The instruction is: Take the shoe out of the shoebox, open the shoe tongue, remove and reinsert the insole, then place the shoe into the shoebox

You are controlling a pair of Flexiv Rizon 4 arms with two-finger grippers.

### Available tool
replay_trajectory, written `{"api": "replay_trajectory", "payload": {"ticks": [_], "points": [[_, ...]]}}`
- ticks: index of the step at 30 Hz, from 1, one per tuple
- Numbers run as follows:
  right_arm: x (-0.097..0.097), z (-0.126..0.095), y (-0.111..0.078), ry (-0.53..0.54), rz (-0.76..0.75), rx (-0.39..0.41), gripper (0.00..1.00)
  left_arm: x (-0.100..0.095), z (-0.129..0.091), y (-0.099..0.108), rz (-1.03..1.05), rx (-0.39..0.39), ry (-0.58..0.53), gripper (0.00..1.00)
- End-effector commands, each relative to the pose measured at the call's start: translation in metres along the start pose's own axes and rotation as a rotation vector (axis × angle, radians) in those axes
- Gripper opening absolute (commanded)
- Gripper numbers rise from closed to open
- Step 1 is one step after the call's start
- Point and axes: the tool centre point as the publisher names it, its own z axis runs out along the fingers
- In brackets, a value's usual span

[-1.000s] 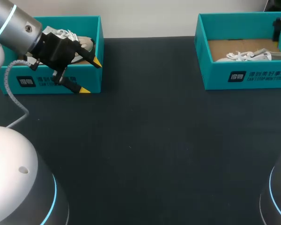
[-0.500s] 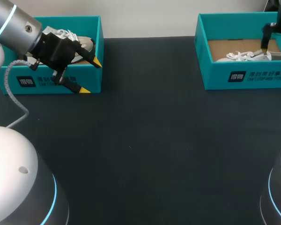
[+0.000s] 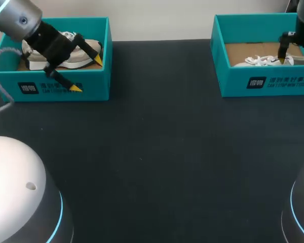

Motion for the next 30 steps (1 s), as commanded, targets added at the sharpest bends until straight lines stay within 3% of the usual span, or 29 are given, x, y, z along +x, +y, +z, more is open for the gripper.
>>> {"api": "replay_trajectory", "payload": {"ticks": [1,7,10,25,27,30], "points": [[-0.001,0.001,-0.001,0.002,0.001,-0.005,1.00,0.002,-0.016,0.017,0.370,-0.146,0.222,1.00],[-0.001,0.001,-0.001,0.002,0.001,-0.005,1.00,0.010,-0.029,0.041,0.573,-0.276,0.346,1.00],[-0.001,0.001,-0.001,0.002,0.001,-0.005,1.00,0.009,-0.033,0.053,0.620,-0.387,0.352,1.00],[-0.001,0.001,-0.001,0.002,0.001,-0.005,1.00,0.009,-0.033,0.053,0.620,-0.387,0.352,1.00],[-0.001,0.001,-0.001,0.002,0.001,-0.005,1.00,0.005,-0.037,0.065,0.609,-0.373,0.334,1.00],[-0.001,0.001,-0.001,0.002,0.001,-0.005,1.00,0.000,-0.048,0.091,0.611,-0.444,0.359,1.00]]}}
